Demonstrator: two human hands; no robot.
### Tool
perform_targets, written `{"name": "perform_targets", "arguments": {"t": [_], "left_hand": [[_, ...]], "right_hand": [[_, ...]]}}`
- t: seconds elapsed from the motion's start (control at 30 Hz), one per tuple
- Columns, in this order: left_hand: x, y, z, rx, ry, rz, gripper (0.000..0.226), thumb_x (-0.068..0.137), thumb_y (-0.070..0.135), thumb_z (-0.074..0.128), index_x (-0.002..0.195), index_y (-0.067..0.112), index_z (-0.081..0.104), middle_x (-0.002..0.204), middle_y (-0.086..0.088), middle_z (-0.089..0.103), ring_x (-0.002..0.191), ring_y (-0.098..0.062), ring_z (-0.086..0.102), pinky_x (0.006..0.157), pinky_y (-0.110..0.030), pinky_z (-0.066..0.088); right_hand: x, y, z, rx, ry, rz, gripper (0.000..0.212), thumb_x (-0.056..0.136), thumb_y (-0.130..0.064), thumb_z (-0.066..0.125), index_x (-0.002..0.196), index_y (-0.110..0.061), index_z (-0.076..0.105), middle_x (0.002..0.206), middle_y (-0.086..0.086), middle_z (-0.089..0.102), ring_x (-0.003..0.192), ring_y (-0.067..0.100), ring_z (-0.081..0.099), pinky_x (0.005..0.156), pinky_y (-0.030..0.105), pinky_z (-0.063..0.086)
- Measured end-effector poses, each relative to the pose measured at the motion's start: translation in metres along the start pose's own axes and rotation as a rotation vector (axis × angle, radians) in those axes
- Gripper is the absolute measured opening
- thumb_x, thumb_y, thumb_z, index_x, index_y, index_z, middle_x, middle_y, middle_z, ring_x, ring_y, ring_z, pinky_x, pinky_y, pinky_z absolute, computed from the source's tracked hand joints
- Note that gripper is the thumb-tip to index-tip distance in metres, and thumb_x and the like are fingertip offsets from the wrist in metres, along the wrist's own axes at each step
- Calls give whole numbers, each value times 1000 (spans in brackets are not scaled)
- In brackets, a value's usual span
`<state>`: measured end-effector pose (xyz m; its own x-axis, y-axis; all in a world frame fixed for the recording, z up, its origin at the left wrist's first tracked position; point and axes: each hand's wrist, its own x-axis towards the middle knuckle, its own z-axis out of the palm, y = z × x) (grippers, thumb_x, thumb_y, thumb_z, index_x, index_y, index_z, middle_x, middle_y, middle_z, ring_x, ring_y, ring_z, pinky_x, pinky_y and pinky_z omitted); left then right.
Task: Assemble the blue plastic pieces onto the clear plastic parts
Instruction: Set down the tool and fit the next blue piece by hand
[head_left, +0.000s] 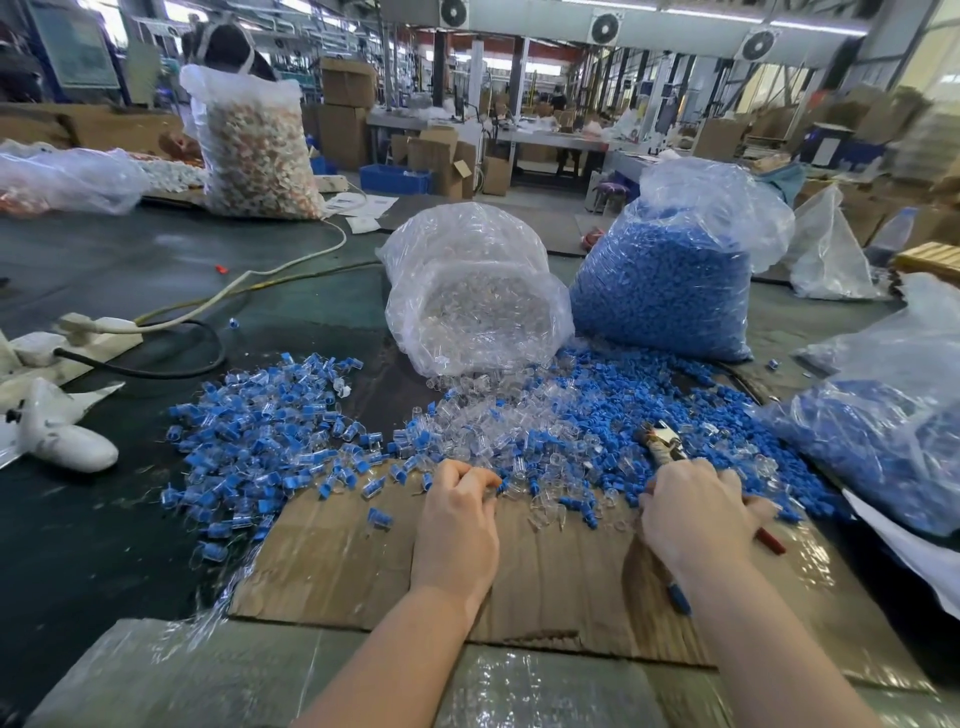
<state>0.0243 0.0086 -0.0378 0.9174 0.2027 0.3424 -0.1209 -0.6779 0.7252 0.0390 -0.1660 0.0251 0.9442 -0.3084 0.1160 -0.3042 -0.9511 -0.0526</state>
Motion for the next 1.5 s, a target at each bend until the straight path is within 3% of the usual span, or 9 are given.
{"name": "perform_targets", "arguments": {"t": [0.2, 0.5, 0.73, 0.87, 1.03, 1.13, 1.33, 1.4, 1.5], "left_hand": [[-2, 2, -3, -2, -4, 31, 19, 91, 19, 55, 109, 23, 60, 98, 16, 46, 89, -3, 50, 73, -8, 37], [-2, 4, -6, 8, -77, 96, 19, 90, 24, 55, 108, 23, 60, 95, 10, 61, 85, 0, 51, 77, -11, 41], [-3, 8, -9, 18, -128, 85, 25, 85, 28, 62, 110, 26, 60, 88, 19, 48, 86, 0, 49, 83, -14, 42], [-4, 7, -10, 37, -121, 89, 25, 85, 28, 63, 109, 28, 60, 86, 20, 47, 82, 2, 45, 74, -8, 35], [-4, 7, -9, 32, -133, 72, 27, 86, 22, 61, 113, 27, 60, 94, 18, 53, 89, 1, 48, 85, -12, 39], [-5, 6, -9, 31, -95, 72, 30, 87, 17, 61, 116, 26, 59, 94, 19, 52, 88, 2, 48, 83, -8, 36], [-6, 6, -10, 37, -29, 70, 28, 88, 14, 59, 113, 26, 63, 99, 17, 60, 84, 6, 49, 69, 5, 32], [-6, 6, -11, 40, -12, 71, 28, 89, 13, 58, 112, 27, 65, 97, 17, 61, 81, 5, 50, 68, 3, 34], [-6, 7, -12, 54, -4, 78, 30, 89, 12, 57, 115, 27, 64, 98, 17, 61, 80, 3, 52, 66, 1, 35]], "right_hand": [[1, -6, 5, 17, 94, -38, 15, 89, -20, 54, 97, -30, 63, 102, -4, 52, 103, 19, 43, 77, 38, 22], [8, -10, 12, 25, 40, -33, 15, 89, -22, 50, 90, -28, 63, 100, -6, 56, 103, 19, 45, 79, 38, 25], [9, -11, 10, 34, 38, -86, 18, 88, -8, 48, 85, -26, 52, 94, -5, 57, 101, 21, 46, 84, 42, 26], [7, -9, 12, 42, 89, -115, 20, 89, -9, 47, 92, -28, 53, 95, -6, 59, 101, 20, 49, 84, 41, 27], [9, -8, 13, 52, 61, -120, 20, 88, -7, 48, 88, -27, 47, 87, -6, 55, 98, 20, 52, 87, 42, 28], [10, -8, 13, 65, 56, -128, 21, 87, -6, 49, 87, -27, 46, 85, -6, 53, 96, 20, 53, 89, 42, 29], [4, -8, 15, 81, 94, -142, 17, 90, -14, 50, 96, -29, 55, 98, -7, 58, 99, 17, 50, 88, 38, 30], [0, -8, 15, 127, 156, -184, 5, 91, -25, 51, 92, -29, 55, 93, -9, 58, 96, 14, 51, 87, 36, 31], [-7, -13, 14, 177, 152, -291, 15, 90, -41, 52, 86, -27, 57, 84, -12, 61, 88, 11, 56, 92, 35, 36]]}}
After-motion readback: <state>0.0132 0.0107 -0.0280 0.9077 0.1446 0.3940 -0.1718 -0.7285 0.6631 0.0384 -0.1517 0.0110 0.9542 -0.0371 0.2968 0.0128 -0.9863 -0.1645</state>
